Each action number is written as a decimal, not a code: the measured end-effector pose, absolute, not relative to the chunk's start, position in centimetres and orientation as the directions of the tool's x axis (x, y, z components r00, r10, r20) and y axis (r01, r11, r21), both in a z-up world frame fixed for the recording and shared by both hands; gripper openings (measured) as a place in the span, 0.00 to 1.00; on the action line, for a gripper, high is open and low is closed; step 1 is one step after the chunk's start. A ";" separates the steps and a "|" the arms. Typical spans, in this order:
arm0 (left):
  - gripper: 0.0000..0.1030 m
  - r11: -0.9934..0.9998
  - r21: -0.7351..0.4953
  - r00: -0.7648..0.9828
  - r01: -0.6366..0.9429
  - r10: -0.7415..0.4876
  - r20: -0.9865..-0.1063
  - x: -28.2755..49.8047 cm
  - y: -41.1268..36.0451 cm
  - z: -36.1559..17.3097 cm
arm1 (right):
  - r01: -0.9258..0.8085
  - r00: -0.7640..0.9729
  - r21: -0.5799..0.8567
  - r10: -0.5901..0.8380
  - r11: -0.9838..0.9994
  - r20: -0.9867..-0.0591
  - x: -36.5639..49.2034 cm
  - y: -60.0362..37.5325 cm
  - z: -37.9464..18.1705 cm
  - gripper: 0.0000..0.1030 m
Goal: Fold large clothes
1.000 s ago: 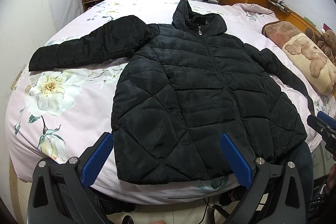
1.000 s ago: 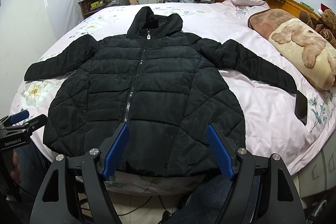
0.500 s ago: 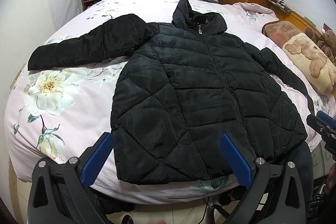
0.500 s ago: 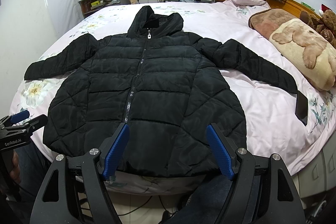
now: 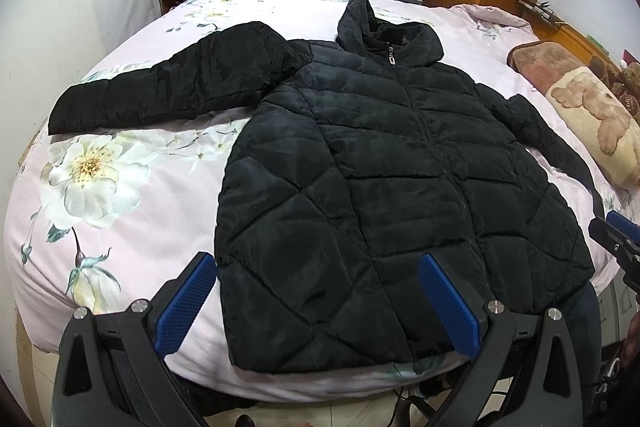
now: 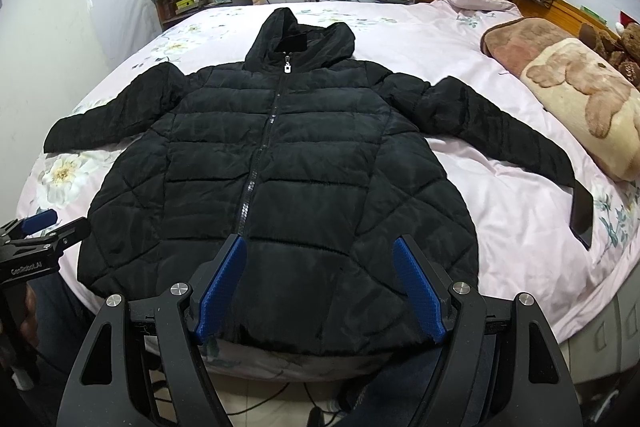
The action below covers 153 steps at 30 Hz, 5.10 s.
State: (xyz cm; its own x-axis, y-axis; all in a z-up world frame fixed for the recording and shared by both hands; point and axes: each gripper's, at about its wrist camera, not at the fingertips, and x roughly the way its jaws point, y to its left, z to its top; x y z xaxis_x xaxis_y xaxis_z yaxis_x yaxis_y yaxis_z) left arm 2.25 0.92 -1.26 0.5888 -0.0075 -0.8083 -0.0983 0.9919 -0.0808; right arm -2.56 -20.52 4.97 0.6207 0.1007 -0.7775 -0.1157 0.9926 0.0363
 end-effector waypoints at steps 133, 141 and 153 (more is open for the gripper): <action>0.61 0.973 -0.225 0.590 -0.046 -0.155 -0.792 31.0 11.4 -6.9 | -0.084 0.510 0.068 0.102 0.994 -0.854 30.6 -23.3 -8.6 0.50; 0.61 0.972 -0.231 0.619 0.038 -0.204 -0.759 25.8 11.1 -4.2 | -0.118 0.578 0.099 0.149 0.988 -0.802 25.9 -22.8 -4.3 0.50; 0.60 0.983 -0.181 0.581 0.017 -0.158 -0.798 23.9 9.7 -3.9 | -0.090 0.533 0.077 0.113 0.993 -0.839 25.1 -23.5 -4.6 0.50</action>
State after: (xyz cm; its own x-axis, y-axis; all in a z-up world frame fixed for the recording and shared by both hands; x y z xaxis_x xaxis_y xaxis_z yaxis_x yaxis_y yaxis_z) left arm 23.87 9.70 -3.88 0.5815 -0.1576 -0.7982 0.0174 0.9833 -0.1814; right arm 25.10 -23.50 -4.61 0.5331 0.1128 -0.8385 -0.0896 0.9930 0.0766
